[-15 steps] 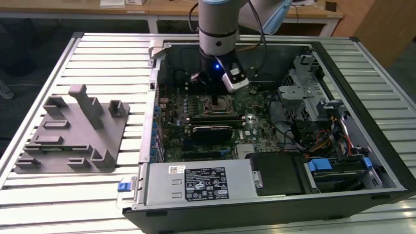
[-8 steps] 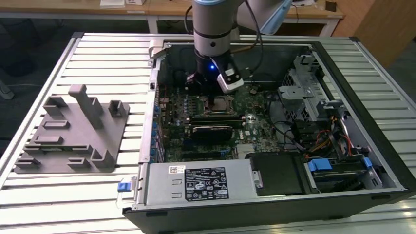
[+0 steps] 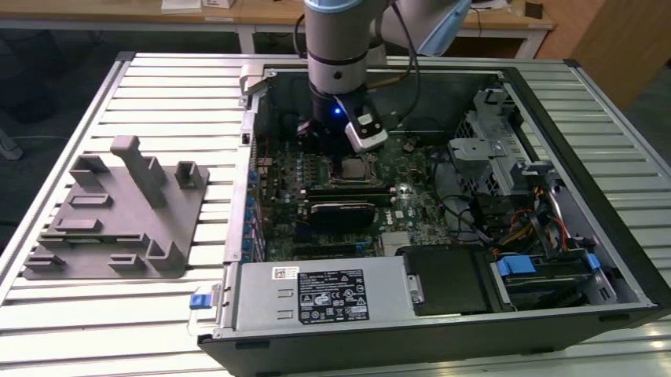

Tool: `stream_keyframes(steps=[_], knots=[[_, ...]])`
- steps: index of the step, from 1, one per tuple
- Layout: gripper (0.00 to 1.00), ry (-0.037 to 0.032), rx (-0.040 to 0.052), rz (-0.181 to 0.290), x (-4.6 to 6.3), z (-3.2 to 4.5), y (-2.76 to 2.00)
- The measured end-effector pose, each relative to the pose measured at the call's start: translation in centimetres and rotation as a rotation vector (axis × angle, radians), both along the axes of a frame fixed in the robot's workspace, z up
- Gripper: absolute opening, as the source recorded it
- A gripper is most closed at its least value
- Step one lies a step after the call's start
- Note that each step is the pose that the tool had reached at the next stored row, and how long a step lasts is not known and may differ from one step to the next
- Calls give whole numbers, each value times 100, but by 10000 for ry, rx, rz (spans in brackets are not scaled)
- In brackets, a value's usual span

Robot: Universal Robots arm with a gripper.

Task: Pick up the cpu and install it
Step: 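Close the cpu cover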

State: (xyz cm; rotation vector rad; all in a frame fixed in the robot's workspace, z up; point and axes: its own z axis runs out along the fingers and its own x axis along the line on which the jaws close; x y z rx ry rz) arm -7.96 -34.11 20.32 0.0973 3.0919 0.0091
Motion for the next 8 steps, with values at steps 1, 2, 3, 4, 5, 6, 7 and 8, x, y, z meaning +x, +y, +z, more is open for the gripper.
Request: stream_keyframes(steps=[1,2,3,4,5,6,7,8], knots=[[11,0,0,0,-5,-7,0],[11,1,-1,0,-10,-13,0],[11,1,-1,0,-14,-19,0],[11,1,-2,0,-17,-24,-1],[11,1,-1,0,-20,-28,0],[11,1,-1,0,-22,-33,0],[11,1,-1,1,-23,-36,-1],[11,2,-2,2,-23,-36,-1]])
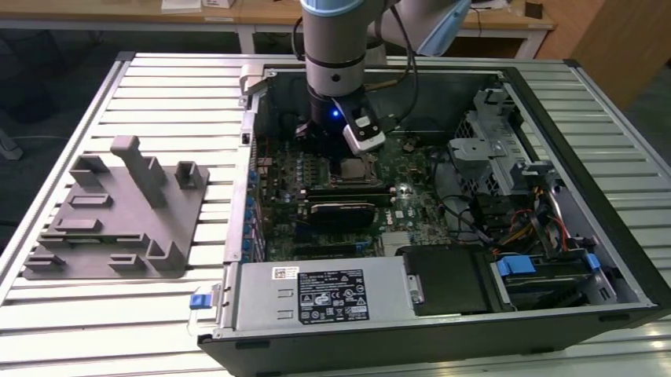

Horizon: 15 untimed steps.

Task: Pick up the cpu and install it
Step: 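Close the cpu cover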

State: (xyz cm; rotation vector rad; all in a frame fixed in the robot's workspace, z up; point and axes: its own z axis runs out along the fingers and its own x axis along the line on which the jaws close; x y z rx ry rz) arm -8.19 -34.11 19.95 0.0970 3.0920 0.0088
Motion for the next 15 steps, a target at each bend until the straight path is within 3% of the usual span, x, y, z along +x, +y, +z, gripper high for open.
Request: stream_keyframes(steps=[15], knots=[[11,-1,1,-2,0,-5,-37]])
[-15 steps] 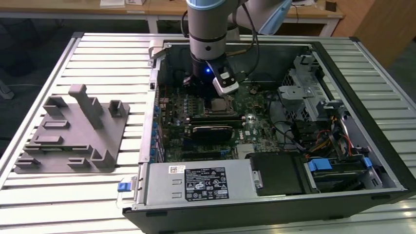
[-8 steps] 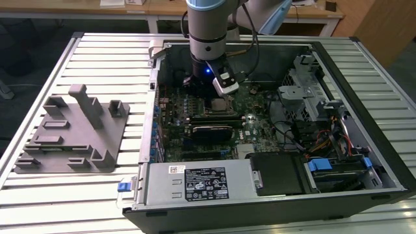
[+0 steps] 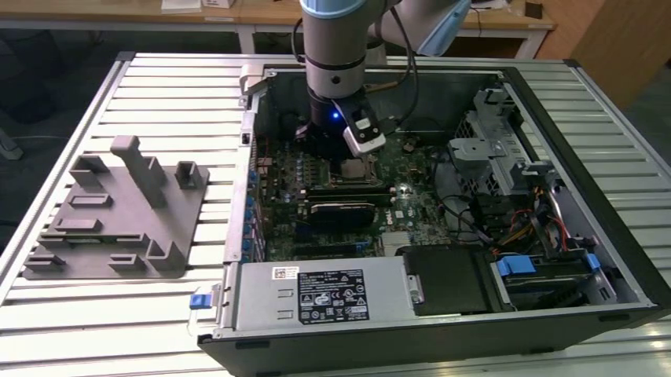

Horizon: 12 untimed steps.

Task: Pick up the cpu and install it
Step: 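Close the cpu cover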

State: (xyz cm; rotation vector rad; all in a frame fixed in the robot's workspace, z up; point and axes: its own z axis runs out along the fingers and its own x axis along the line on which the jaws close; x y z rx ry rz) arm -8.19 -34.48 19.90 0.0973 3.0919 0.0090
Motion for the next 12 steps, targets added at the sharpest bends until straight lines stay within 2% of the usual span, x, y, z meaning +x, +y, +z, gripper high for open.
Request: stream_keyframes(steps=[8,12], knots=[[11,0,0,0,0,0,-5],[11,0,0,0,0,0,11]])
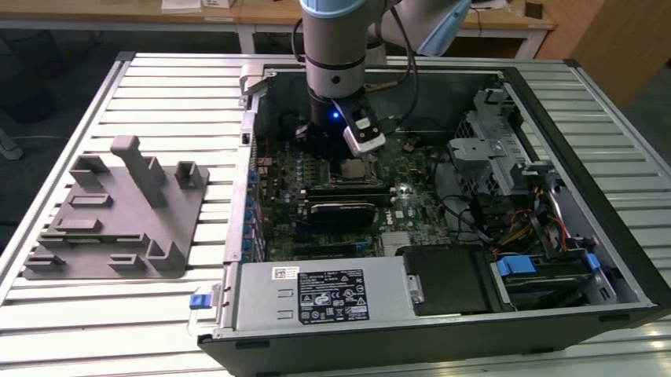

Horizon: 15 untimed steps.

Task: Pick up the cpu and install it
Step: 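Close the cpu cover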

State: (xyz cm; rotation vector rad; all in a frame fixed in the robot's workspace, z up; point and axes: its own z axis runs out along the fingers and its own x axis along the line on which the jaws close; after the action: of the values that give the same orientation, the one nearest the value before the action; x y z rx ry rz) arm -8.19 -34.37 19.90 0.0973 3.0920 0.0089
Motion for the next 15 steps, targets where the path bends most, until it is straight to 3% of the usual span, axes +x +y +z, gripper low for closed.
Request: stream_keyframes(steps=[6,15], knots=[[11,0,0,1,0,0,25],[11,0,-1,0,0,52,26]])
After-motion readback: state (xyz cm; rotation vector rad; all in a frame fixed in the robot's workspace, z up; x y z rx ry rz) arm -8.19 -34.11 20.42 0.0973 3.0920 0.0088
